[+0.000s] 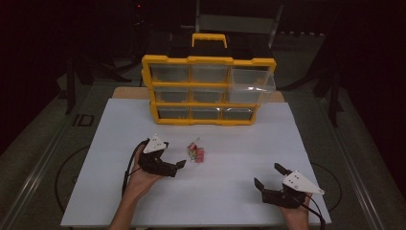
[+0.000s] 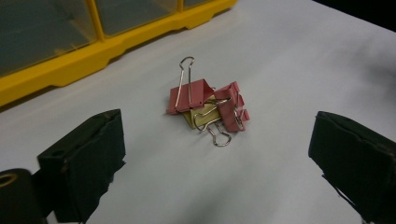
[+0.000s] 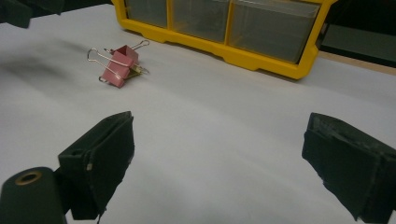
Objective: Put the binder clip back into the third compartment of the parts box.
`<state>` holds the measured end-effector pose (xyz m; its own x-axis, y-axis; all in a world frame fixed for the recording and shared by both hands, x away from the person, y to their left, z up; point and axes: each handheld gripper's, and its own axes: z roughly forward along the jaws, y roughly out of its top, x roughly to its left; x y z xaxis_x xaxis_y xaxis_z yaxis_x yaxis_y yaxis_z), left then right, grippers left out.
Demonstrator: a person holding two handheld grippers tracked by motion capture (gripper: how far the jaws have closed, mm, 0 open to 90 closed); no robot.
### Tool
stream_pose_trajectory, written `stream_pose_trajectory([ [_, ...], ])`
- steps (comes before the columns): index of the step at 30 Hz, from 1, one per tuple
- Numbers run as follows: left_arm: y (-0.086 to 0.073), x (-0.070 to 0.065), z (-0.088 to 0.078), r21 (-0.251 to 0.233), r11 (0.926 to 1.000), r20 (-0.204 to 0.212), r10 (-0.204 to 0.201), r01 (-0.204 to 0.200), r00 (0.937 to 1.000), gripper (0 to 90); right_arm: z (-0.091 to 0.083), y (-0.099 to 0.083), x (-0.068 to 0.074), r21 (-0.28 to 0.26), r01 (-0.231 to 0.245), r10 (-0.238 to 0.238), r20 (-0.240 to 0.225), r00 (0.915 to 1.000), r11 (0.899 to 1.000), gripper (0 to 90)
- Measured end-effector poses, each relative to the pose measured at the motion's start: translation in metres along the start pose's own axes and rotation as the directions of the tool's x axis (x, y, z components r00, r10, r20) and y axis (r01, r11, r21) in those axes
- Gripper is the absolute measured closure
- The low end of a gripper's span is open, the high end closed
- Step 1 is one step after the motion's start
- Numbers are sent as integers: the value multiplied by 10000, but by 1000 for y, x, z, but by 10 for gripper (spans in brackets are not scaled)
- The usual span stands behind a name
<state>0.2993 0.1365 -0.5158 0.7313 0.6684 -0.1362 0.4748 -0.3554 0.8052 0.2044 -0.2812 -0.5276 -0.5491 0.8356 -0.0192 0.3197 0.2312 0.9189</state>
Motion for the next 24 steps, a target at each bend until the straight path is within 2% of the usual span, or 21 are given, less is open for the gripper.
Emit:
stream_pose_trajectory([
  [6,1,-5,13,431,9990,103,82,-87,9999,81,0,0,-1,-4,-47,47,28,10000,10000,87],
  [11,2,-7,23,798,9968,151,48,-60,9999,155,0,0,-1,7,-40,40,36,10000,10000,87],
  [14,2,-7,29,973,9952,337,0,-32,9994,195,0,0,-1,8,-30,30,40,10000,10000,87],
  [16,2,-7,31,988,9951,381,5,-43,9993,246,0,0,-1,11,-24,24,43,10000,10000,87],
  [20,2,-10,39,1238,9920,853,122,-228,9963,400,0,0,-1,35,-33,33,58,10000,10000,87],
  [24,2,-8,43,1373,9904,962,-4,-129,9954,546,0,0,-1,55,-8,7,64,10000,10000,87],
])
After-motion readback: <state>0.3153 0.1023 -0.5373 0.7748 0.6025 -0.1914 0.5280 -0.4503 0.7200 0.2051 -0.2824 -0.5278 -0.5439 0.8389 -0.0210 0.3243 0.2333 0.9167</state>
